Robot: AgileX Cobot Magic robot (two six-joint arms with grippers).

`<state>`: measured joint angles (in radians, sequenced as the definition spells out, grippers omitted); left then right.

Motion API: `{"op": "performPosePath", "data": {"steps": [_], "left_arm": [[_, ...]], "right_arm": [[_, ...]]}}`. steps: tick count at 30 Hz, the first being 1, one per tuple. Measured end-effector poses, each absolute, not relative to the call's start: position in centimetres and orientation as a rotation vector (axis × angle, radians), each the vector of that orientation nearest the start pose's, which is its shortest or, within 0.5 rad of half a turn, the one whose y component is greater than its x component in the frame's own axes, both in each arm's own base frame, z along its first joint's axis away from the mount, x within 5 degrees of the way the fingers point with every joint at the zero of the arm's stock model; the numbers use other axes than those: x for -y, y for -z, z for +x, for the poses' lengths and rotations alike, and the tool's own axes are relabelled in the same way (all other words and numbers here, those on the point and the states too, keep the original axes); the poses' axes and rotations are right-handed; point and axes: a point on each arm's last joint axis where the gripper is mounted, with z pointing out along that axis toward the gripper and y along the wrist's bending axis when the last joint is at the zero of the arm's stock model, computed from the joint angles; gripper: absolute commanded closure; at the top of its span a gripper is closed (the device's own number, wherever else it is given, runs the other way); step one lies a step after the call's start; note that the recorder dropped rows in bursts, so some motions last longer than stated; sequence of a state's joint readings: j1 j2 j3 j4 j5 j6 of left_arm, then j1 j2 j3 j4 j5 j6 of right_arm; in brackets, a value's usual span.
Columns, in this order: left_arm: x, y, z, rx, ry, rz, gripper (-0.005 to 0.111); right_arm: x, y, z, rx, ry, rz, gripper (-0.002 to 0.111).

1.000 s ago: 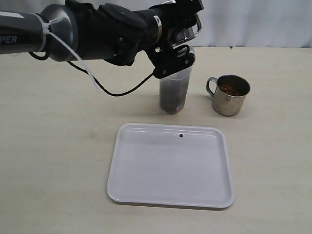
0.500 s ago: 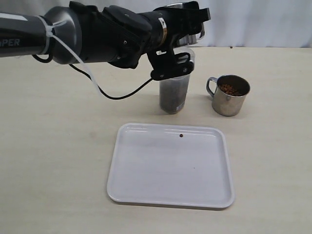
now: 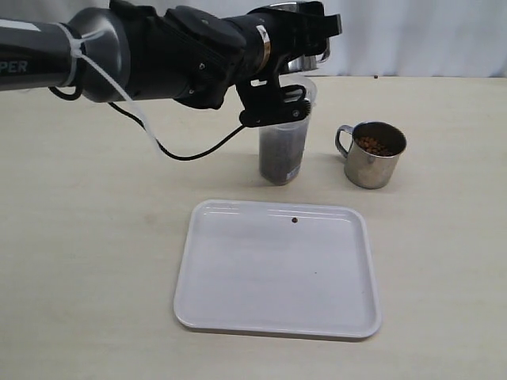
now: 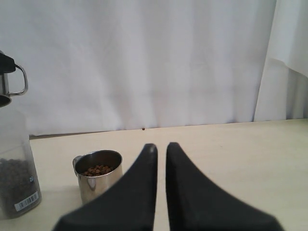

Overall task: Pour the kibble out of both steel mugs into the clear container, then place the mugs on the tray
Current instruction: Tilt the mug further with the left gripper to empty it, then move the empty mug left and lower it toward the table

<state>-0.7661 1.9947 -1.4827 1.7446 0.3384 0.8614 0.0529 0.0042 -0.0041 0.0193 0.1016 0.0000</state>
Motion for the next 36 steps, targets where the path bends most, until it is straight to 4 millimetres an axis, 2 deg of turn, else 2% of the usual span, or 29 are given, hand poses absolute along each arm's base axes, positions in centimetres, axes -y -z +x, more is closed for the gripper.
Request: {"op": "performPosePath", "data": {"steps": [5,7,9,14,17,19,22,23,27,30,34,36], "left_arm": [[30.5,-25.9,35.5,-0.006,1.982,-3.036,0.107],[30.6,-26.0,35.3,0.059,1.98,-3.073,0.107],[30.7,-25.9,35.2,0.198,1.959,-3.134,0.107],[30.5,-26.5,34.7,0.86,1.798,-3.323,0.107],[30.0,-27.6,34.3,1.281,1.672,-3.361,0.107],[29.5,-28.6,33.9,1.612,1.574,-3.327,0.107],[28.3,-30.7,33.4,2.21,1.365,-3.202,0.107],[27.7,-31.5,33.2,2.455,1.258,-3.116,0.107],[24.3,-34.2,32.8,3.134,0.858,-2.742,0.107],[21.1,-34.3,32.0,3.424,0.573,-2.523,0.107],[15.9,-32.0,30.1,3.71,0.258,-2.267,0.107],[12.7,-29.9,28.5,3.881,0.068,-2.089,0.107]], "right_arm": [[-0.3,-20.5,5.7,-1.585,-0.058,-0.028,0.103],[-0.3,-20.5,5.7,-1.585,-0.058,-0.028,0.103],[-0.3,-20.5,5.7,-1.585,-0.058,-0.028,0.103],[-0.3,-20.5,5.7,-1.585,-0.058,-0.028,0.103],[-0.3,-20.5,5.7,-1.585,-0.058,-0.028,0.103],[-0.3,-20.5,5.7,-1.585,-0.058,-0.028,0.103],[-0.3,-20.5,5.7,-1.585,-0.058,-0.028,0.103],[-0.3,-20.5,5.7,-1.585,-0.058,-0.028,0.103],[-0.3,-20.5,5.7,-1.585,-0.058,-0.028,0.103],[-0.3,-20.5,5.7,-1.585,-0.058,-0.028,0.103],[-0.3,-20.5,5.7,-1.585,-0.058,-0.028,0.103],[-0.3,-20.5,5.7,-1.585,-0.058,-0.028,0.103]]}}
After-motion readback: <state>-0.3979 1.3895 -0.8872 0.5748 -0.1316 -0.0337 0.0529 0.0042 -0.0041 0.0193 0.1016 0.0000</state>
